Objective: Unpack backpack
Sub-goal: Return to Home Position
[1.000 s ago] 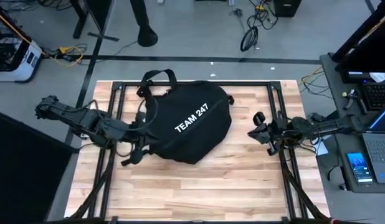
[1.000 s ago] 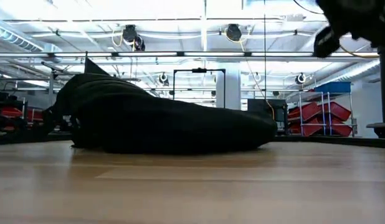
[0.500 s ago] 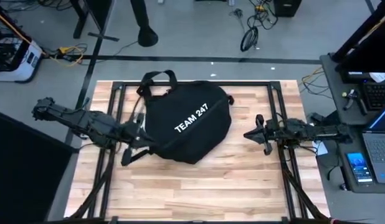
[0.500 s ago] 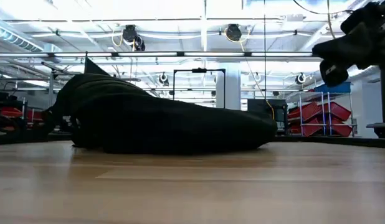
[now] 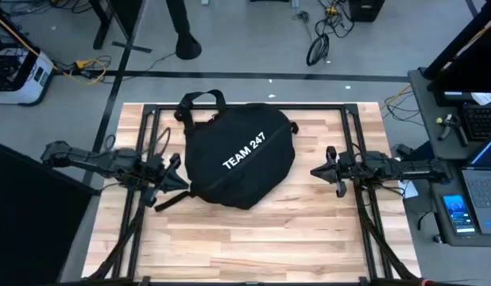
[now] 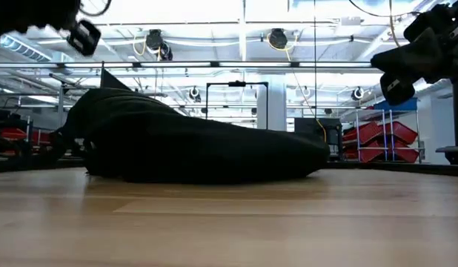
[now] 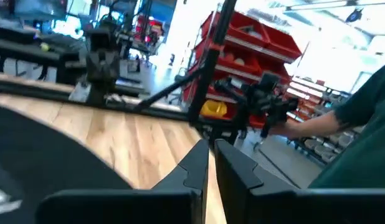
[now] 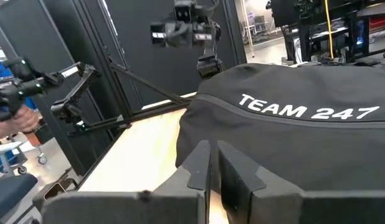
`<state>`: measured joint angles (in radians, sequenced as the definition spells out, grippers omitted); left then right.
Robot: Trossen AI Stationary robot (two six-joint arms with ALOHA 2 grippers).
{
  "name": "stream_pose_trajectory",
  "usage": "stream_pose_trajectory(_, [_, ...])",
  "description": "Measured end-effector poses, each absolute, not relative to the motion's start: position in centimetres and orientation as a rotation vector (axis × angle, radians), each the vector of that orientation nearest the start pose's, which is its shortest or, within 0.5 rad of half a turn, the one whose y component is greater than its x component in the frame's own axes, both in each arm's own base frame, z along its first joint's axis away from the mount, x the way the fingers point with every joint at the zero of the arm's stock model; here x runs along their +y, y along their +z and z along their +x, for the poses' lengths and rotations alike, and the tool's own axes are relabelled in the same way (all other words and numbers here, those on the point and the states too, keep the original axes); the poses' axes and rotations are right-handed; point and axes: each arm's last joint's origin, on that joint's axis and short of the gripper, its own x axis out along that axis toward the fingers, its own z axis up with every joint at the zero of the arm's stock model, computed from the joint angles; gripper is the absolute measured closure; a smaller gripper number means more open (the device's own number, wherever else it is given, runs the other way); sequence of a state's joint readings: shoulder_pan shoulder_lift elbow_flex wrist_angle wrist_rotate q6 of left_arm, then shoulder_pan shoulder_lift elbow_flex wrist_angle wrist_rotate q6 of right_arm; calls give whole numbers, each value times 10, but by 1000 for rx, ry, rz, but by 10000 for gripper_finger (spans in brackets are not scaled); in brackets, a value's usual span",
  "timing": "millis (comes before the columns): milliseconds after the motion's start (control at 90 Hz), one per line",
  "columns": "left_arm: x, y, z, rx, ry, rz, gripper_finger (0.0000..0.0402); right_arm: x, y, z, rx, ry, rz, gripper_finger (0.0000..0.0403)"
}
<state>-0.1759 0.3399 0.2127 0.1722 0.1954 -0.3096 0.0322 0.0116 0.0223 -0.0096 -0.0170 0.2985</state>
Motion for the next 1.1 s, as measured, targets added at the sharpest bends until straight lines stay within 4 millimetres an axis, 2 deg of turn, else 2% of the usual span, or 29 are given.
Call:
stream_pose_trajectory(89, [-23,208,112,21,-348,-301,389,4,169,97,5,50,298,394])
stream_pose_trajectory(333, [-18,192,97,-43,-373,-235,389,4,169,97,5,50,298,394])
stream_pose_trajectory(511, [-13,172,93,75,-270,-228,389,4,169,97,7,51,298,394])
stream_pose_trajectory(767, [-8,171,94,49,-190,-146,389,4,170,97,4,56,298,394])
stream_pose_trajectory(933, [-4,168,96,76,-50,-150,389,4,170,97,5,56,298,394])
stream_pose_trajectory(1100, [-3,168,96,79,-41,-148,389,4,170,97,5,56,298,394])
